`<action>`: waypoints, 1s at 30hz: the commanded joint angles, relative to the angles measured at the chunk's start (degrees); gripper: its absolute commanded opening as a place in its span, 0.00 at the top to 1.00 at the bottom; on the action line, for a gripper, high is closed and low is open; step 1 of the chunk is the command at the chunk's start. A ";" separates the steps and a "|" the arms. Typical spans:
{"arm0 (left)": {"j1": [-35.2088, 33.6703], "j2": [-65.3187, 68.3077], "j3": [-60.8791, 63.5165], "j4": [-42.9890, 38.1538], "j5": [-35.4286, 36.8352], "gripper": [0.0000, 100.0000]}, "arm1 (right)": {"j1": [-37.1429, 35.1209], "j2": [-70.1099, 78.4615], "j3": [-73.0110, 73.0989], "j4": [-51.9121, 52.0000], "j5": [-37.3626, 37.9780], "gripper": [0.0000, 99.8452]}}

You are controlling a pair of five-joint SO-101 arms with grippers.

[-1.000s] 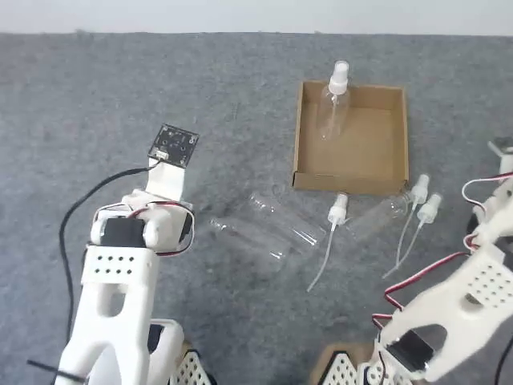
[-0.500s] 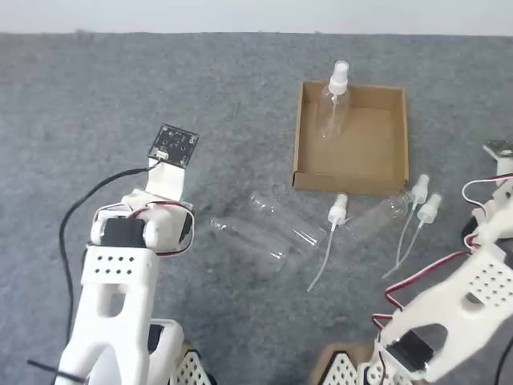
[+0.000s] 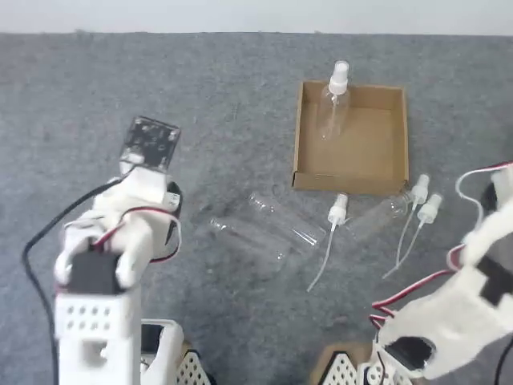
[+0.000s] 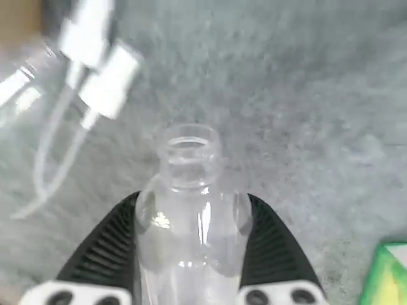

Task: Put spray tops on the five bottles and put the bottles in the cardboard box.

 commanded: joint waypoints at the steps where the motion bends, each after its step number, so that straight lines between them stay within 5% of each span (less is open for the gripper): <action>1: 0.26 -4.31 -10.33 6.24 0.35 0.99 | -8.22 -15.52 2.81 0.84 -8.26 1.00; 15: 5.19 -4.31 -28.62 6.07 9.14 0.99 | -54.37 -64.22 52.92 -21.93 -30.51 1.00; 21: 8.26 -4.31 -28.97 -4.04 14.07 0.99 | -70.55 -67.56 63.82 -31.16 -34.02 0.99; 30: 8.44 -4.40 -24.04 -20.40 23.30 0.99 | -84.09 -68.09 73.05 -41.10 -33.85 0.99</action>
